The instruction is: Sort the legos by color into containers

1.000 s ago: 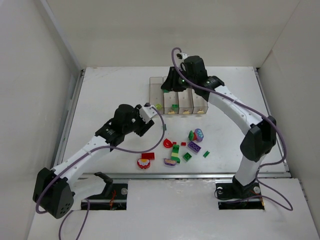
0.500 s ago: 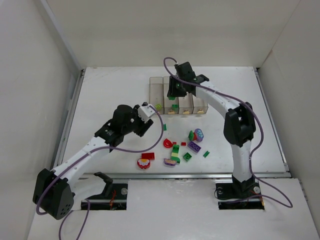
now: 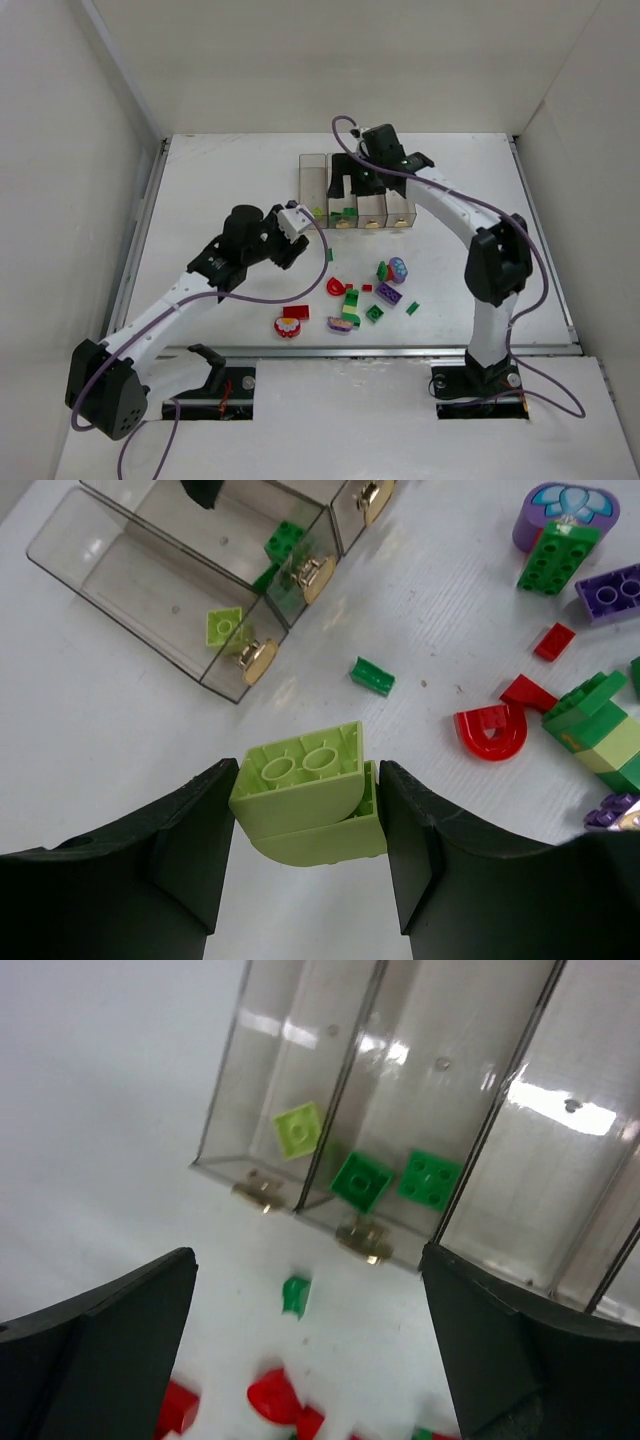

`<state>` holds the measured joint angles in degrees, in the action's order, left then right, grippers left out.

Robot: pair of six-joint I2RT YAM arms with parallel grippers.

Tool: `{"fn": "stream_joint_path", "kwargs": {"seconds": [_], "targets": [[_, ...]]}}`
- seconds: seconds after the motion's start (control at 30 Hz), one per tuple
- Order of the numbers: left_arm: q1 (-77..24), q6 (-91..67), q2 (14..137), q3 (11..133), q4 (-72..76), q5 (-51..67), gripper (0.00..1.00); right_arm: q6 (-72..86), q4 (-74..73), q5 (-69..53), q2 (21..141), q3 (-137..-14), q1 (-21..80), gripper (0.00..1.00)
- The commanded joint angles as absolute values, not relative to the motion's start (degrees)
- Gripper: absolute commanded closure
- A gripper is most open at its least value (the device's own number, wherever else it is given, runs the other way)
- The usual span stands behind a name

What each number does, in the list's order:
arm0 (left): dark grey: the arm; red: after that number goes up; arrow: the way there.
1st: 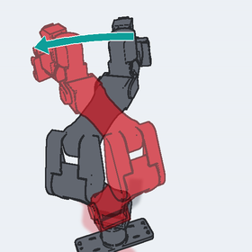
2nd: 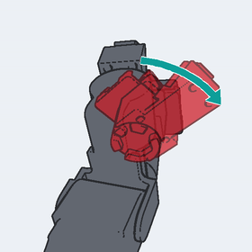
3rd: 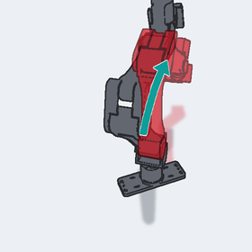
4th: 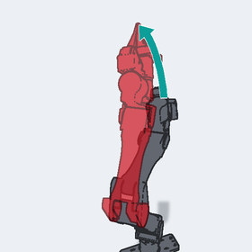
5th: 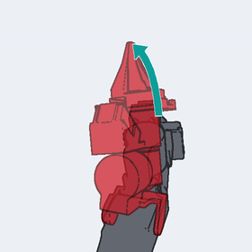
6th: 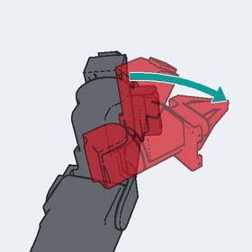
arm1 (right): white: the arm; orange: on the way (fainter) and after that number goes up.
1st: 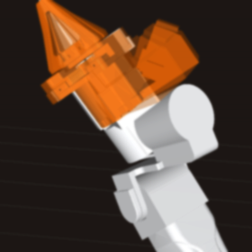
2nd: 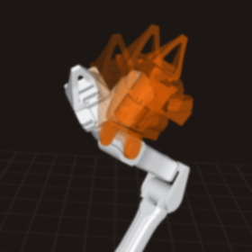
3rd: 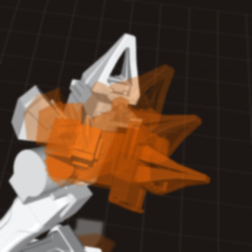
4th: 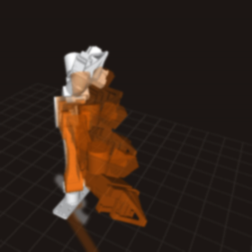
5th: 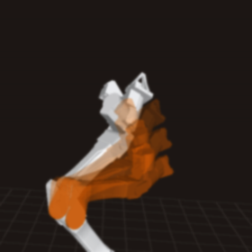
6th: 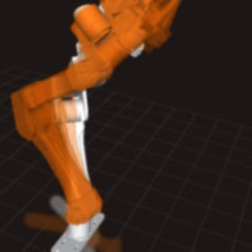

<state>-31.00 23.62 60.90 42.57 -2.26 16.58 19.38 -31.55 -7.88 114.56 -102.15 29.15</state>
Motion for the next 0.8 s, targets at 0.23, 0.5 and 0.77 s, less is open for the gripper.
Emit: {"fn": "stream_joint_path", "kwargs": {"seconds": [0.23,0.5,0.77], "targets": [[-30.8,35.2,54.3,44.3,12.0,23.3,1.00,12.7,-22.6,-27.5,89.0,-88.7,33.0,0.01],[-31.4,35.9,58.2,48.9,12.0,24.9,1.00,17.3,-24.7,-26.1,95.1,-96.9,37.8,0.01],[-31.9,35.4,58.2,49.6,11.3,24.9,1.00,17.3,-27.0,-28.8,98.1,-98.4,37.8,0.05]]}}
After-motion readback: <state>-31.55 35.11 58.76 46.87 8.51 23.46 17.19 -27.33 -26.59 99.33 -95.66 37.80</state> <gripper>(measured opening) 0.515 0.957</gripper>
